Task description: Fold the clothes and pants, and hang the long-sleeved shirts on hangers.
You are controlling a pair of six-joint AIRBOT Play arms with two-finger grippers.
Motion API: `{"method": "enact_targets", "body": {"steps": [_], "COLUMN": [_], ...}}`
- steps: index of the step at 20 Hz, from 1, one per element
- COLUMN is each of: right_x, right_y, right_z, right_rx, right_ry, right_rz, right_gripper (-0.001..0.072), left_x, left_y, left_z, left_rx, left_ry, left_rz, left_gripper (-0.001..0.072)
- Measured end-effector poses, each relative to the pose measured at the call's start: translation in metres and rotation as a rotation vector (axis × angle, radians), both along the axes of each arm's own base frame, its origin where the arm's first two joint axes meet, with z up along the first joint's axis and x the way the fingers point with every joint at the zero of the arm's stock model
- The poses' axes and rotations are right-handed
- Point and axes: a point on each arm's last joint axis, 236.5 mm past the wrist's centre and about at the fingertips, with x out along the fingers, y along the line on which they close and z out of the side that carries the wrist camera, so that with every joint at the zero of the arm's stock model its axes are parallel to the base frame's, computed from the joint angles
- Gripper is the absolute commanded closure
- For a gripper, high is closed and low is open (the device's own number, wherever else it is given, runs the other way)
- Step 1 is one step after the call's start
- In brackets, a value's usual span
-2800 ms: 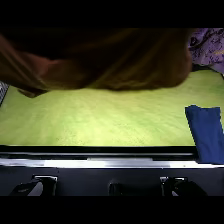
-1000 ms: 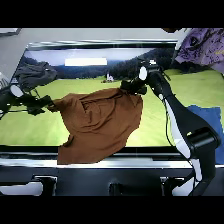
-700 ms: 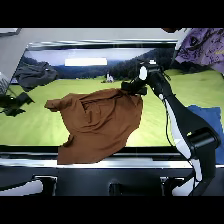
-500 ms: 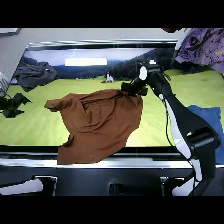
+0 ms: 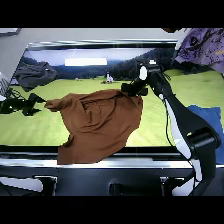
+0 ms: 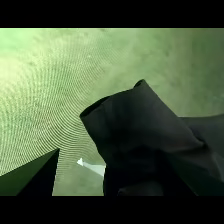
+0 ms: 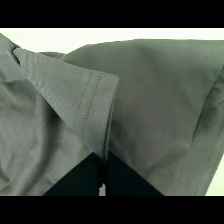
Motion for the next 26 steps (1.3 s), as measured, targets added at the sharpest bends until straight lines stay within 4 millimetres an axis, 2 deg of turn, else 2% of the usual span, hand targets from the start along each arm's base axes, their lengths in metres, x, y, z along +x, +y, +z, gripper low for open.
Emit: {"method": "enact_targets", "body": {"steps": [1, 2, 3, 7, 8, 9, 10, 13, 14, 15, 17, 18, 20, 22, 24, 26], "right_x": [0.000, 0.000, 0.000, 0.000, 0.001, 0.001, 0.001, 0.000, 0.000, 0.001, 0.006, 0.011, 0.020, 0.025, 0.016, -0.009], "right_y": [0.000, 0.000, 0.000, -0.001, -0.001, -0.001, -0.001, -0.002, -0.003, -0.006, -0.015, -0.021, -0.038, -0.056, -0.075, -0.093], "right_z": [0.001, 0.004, 0.006, 0.020, 0.023, 0.026, 0.029, 0.036, 0.039, 0.043, 0.063, 0.081, 0.128, 0.190, 0.259, 0.326], "right_rx": [0.001, 0.001, 0.002, 0.007, 0.006, 0.008, 0.008, 0.011, 0.007, -0.001, -0.031, -0.052, -0.097, -0.131, -0.147, -0.141], "right_ry": [-0.003, -0.007, -0.012, -0.040, -0.048, -0.056, -0.060, -0.071, -0.079, -0.093, -0.154, -0.202, -0.325, -0.473, -0.631, -0.775], "right_rz": [0.001, 0.004, 0.005, 0.010, 0.013, 0.013, 0.013, 0.013, 0.014, 0.016, 0.013, 0.011, -0.006, -0.034, -0.070, -0.103], "right_gripper": [0.0682, 0.0682, 0.0682, 0.0682, 0.0682, 0.0682, 0.0682, 0.0682, 0.0682, 0.0682, 0.0682, 0.0682, 0.0682, 0.0682, 0.0682, 0.0682], "left_x": [0.001, 0.003, 0.006, 0.014, 0.016, 0.017, 0.017, 0.025, 0.029, 0.039, 0.061, 0.071, 0.090, 0.096, 0.086, 0.057], "left_y": [-0.002, -0.002, -0.003, -0.006, -0.008, -0.009, -0.011, -0.015, -0.015, -0.012, -0.004, 0.002, 0.016, 0.025, 0.029, 0.023], "left_z": [-0.005, -0.009, -0.012, -0.024, -0.026, -0.031, -0.034, -0.030, -0.023, -0.008, 0.034, 0.060, 0.134, 0.219, 0.313, 0.401], "left_rx": [-0.003, -0.004, -0.006, -0.021, -0.024, -0.021, -0.021, -0.024, -0.021, -0.008, 0.034, 0.073, 0.178, 0.293, 0.415, 0.519], "left_ry": [0.004, 0.004, 0.002, -0.001, -0.003, 0.000, 0.006, -0.008, -0.017, -0.054, -0.144, -0.190, -0.328, -0.472, -0.630, -0.774], "left_rz": [0.001, 0.005, 0.010, 0.029, 0.036, 0.036, 0.031, 0.021, 0.008, 0.007, -0.011, -0.028, -0.047, -0.060, -0.056, -0.046], "left_gripper": [0.0006, 0.0086, 0.0113, 0.0131, 0.0348, 0.0596, 0.0689, 0.0690, 0.0690, 0.0691, 0.0691, 0.0691, 0.0691, 0.0691, 0.0691, 0.0691]}}
